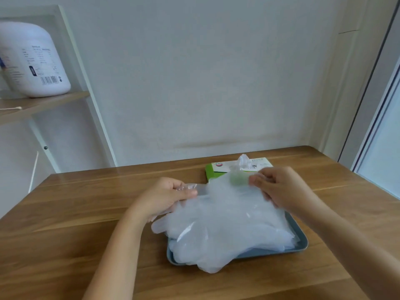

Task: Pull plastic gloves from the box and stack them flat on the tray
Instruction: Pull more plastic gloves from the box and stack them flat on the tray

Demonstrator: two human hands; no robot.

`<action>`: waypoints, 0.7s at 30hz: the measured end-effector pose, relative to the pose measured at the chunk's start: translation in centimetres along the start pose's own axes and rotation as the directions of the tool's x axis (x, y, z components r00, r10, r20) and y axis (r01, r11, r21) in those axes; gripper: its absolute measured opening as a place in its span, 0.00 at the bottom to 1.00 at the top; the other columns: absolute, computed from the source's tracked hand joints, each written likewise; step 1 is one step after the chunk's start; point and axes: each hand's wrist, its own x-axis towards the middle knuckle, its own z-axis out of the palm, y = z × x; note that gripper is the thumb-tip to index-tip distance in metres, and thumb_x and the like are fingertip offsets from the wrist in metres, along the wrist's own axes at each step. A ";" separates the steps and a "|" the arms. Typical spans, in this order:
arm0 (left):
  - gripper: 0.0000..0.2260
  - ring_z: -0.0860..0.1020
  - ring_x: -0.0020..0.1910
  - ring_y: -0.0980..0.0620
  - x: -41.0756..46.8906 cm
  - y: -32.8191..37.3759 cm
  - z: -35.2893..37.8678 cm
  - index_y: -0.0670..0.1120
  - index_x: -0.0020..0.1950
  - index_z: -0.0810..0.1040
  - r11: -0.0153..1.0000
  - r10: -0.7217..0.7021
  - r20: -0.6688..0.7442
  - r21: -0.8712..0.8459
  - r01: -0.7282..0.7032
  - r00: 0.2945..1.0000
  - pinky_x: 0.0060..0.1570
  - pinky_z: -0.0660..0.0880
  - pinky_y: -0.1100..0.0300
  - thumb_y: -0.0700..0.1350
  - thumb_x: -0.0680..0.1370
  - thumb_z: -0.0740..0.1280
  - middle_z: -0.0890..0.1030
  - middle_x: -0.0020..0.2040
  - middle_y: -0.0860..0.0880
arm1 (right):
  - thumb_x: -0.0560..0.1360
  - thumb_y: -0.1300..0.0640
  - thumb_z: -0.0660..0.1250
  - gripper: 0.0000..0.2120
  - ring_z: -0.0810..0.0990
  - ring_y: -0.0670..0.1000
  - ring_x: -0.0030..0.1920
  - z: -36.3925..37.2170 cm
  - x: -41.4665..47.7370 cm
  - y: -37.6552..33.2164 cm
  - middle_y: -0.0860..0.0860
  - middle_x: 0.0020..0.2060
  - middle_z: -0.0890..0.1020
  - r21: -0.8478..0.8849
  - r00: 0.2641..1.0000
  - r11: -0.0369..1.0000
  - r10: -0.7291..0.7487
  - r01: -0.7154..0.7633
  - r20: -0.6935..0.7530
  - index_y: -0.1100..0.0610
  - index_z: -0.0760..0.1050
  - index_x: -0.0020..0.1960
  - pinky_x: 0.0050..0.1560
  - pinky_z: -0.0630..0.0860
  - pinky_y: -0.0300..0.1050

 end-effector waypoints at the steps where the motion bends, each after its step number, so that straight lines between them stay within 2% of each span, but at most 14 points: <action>1: 0.16 0.70 0.32 0.49 0.3 -0.4 0.3 0.37 0.45 0.81 0.995 -0.023 0.003 0.097 0.022 1.000 0.31 0.65 0.63 0.52 0.74 0.72 0.77 0.33 0.48 | 0.77 0.54 0.66 0.15 0.67 0.44 0.18 0.6 0.0 1.1 0.48 0.19 0.74 -0.019 1.000 0.999 0.029 -0.029 -0.007 0.62 0.75 0.34 0.23 0.64 0.31; 4: 0.12 0.72 0.29 0.54 1.3 -1.7 0.9 0.43 0.47 0.82 0.955 -0.098 -0.025 0.277 0.101 0.995 0.29 0.70 0.65 0.51 0.74 0.73 0.80 0.35 0.50 | 0.77 0.53 0.66 0.16 0.68 0.44 0.19 1.8 0.0 3.8 0.50 0.21 0.76 -0.119 0.997 0.990 0.076 -0.078 -0.023 0.59 0.73 0.32 0.24 0.67 0.36; 7: 0.09 0.76 0.35 0.53 1.9 -2.6 1.3 0.44 0.45 0.82 0.870 -0.083 -0.151 0.471 0.145 0.985 0.38 0.74 0.59 0.50 0.75 0.72 0.82 0.41 0.49 | 0.77 0.51 0.66 0.19 0.70 0.49 0.25 2.7 0.0 5.3 0.55 0.27 0.78 -0.262 0.996 0.961 0.086 -0.088 -0.021 0.59 0.68 0.31 0.30 0.65 0.44; 10: 0.05 0.78 0.39 0.57 1.8 -2.4 1.5 0.49 0.47 0.77 0.878 0.083 -0.371 0.466 0.108 0.925 0.41 0.76 0.60 0.49 0.77 0.69 0.80 0.44 0.54 | 0.77 0.50 0.65 0.19 0.70 0.51 0.29 3.2 0.2 5.8 0.53 0.26 0.75 -0.333 0.997 0.940 0.071 -0.071 -0.012 0.56 0.65 0.31 0.31 0.63 0.45; 12: 0.03 0.77 0.41 0.61 1.2 -1.1 2.3 0.53 0.47 0.77 0.888 0.296 -0.418 0.452 -0.086 0.859 0.39 0.72 0.67 0.48 0.76 0.70 0.79 0.43 0.57 | 0.77 0.50 0.64 0.18 0.71 0.51 0.30 3.3 0.3 5.8 0.52 0.27 0.76 -0.344 0.997 0.936 0.076 -0.074 -0.007 0.56 0.66 0.32 0.31 0.64 0.46; 14: 0.03 0.78 0.42 0.61 0.7 0.1 3.9 0.51 0.43 0.80 0.860 0.451 -0.289 0.394 -0.325 0.844 0.40 0.69 0.72 0.43 0.75 0.71 0.81 0.40 0.57 | 0.78 0.49 0.63 0.18 0.71 0.51 0.30 3.4 0.5 5.7 0.51 0.28 0.75 -0.360 0.997 0.930 0.076 -0.072 -0.002 0.55 0.66 0.32 0.31 0.64 0.46; 16: 0.02 0.78 0.43 0.61 0.4 0.5 6.3 0.48 0.42 0.82 0.788 0.537 -0.057 0.392 -0.476 0.842 0.44 0.70 0.73 0.41 0.75 0.72 0.81 0.40 0.57 | 0.78 0.48 0.62 0.18 0.70 0.51 0.31 3.5 0.8 5.8 0.49 0.28 0.72 -0.388 0.998 0.919 0.068 -0.063 -0.001 0.54 0.65 0.32 0.30 0.63 0.45; 18: 0.03 0.78 0.46 0.62 0.6 -0.2 8.7 0.49 0.48 0.83 0.725 0.540 0.134 0.426 -0.541 0.831 0.48 0.72 0.71 0.43 0.76 0.70 0.82 0.45 0.56 | 0.78 0.47 0.62 0.19 0.71 0.53 0.33 3.6 1.1 5.8 0.49 0.29 0.71 -0.406 0.998 0.912 0.058 -0.053 -0.001 0.53 0.64 0.31 0.31 0.63 0.45; 21: 0.10 0.77 0.53 0.61 1.6 -1.5 10.6 0.50 0.58 0.81 0.671 0.496 0.261 0.491 -0.556 0.828 0.57 0.72 0.63 0.46 0.78 0.67 0.81 0.54 0.55 | 0.78 0.47 0.62 0.15 0.72 0.52 0.36 3.6 1.2 5.9 0.47 0.31 0.72 -0.420 0.999 0.906 0.054 -0.046 0.006 0.52 0.69 0.35 0.33 0.64 0.45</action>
